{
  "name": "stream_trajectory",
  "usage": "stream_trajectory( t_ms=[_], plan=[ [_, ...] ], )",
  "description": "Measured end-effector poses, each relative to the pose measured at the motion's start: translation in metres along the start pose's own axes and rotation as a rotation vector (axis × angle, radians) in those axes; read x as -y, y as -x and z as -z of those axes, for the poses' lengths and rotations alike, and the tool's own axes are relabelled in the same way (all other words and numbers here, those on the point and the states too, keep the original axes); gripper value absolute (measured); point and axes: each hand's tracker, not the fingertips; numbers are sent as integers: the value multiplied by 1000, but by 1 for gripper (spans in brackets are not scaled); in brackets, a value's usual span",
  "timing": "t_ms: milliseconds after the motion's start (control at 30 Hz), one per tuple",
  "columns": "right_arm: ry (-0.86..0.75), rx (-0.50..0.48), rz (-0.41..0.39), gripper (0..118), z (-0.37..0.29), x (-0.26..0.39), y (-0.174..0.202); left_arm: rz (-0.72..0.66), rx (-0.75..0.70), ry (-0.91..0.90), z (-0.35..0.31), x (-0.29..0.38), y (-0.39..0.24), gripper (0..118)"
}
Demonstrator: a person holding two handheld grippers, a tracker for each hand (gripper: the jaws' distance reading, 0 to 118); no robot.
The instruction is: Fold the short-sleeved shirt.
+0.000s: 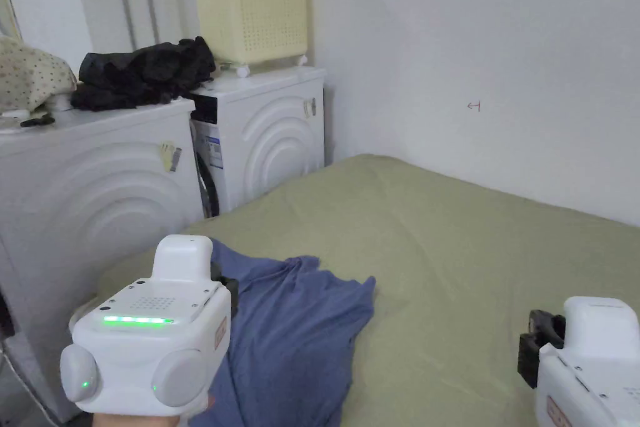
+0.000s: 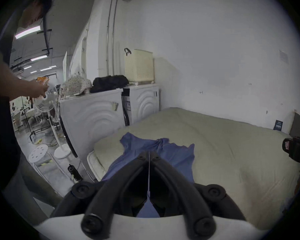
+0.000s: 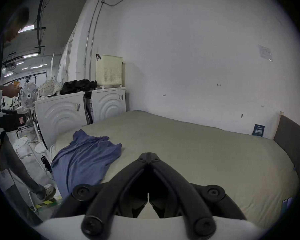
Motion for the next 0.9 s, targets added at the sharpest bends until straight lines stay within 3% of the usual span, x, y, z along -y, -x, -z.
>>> stream_trajectory(
  t_ms=[167, 467, 500, 533, 567, 600, 633, 833, 867, 900],
  plan=[
    [39, 14, -7, 0, 10, 18, -6, -5, 70, 135, 75, 14, -16, 1],
    [131, 28, -31, 0, 40, 50, -17, -51, 207, 551, 261, 73, -58, 4],
    [143, 30, -38, 0, 43, 52, -18, -50, 182, 566, 277, 79, -63, 12],
    [148, 34, -40, 0, 46, 54, -19, -19, 191, 592, 291, 84, -68, 33],
    [152, 39, -37, 0, 49, 56, -20, -16, 219, 632, 303, 89, -71, 80],
    [161, 38, -35, 0, 52, 58, -22, -14, 230, 668, 314, 94, -75, 107],
    [172, 37, -33, 0, 54, 60, -22, -18, 242, 676, 316, 97, -79, 113],
    [212, 36, -36, 0, 58, 71, -23, 103, 195, 745, 332, 114, -105, 111],
    [214, 36, -33, 0, 55, 72, -25, 103, 195, 755, 330, 109, -108, 108],
    [216, 34, -28, 0, 53, 72, -27, 111, 209, 752, 327, 105, -107, 97]
  ],
)
